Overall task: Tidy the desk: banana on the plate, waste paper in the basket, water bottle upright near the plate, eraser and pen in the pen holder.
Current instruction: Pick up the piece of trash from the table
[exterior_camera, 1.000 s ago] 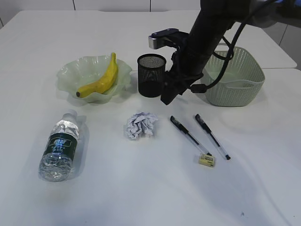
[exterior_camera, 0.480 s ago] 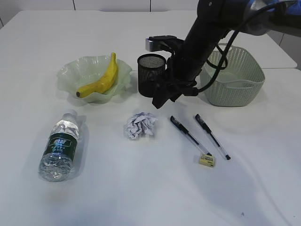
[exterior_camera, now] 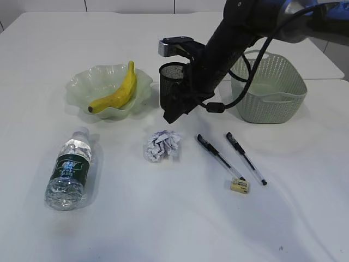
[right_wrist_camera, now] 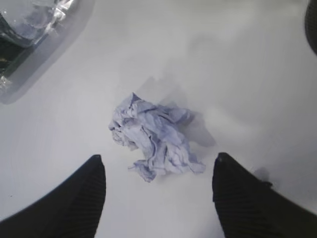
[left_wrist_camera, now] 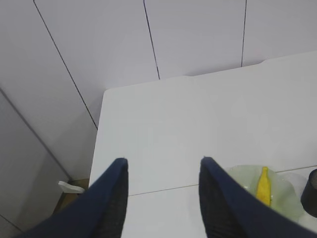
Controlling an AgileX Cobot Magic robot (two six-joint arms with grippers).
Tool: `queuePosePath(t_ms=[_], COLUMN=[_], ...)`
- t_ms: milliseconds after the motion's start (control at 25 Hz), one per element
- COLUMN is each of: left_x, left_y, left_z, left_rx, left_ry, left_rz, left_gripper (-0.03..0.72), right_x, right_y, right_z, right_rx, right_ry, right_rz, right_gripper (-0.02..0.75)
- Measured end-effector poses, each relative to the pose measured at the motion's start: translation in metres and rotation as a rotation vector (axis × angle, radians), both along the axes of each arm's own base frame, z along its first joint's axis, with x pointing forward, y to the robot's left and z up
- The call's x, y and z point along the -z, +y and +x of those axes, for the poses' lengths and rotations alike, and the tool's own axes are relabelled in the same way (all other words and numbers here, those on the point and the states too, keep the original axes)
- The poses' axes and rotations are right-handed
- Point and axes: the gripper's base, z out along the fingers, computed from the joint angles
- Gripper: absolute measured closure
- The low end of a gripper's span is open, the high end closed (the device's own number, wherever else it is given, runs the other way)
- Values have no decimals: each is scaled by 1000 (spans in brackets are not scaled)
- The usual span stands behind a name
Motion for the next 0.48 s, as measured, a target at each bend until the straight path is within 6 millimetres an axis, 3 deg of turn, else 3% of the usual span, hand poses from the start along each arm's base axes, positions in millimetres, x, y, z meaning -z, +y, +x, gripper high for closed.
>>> queuePosePath(t_ms=[480], left_x=[0], left_y=[0], left_z=[0], left_rx=[0], left_ry=[0], left_rz=[-2], left_gripper=[358], right_x=[3], right_y=[22], right_z=[-6], right_rx=[-172], right_ry=[-154], right_rz=[-119], right_gripper=[235])
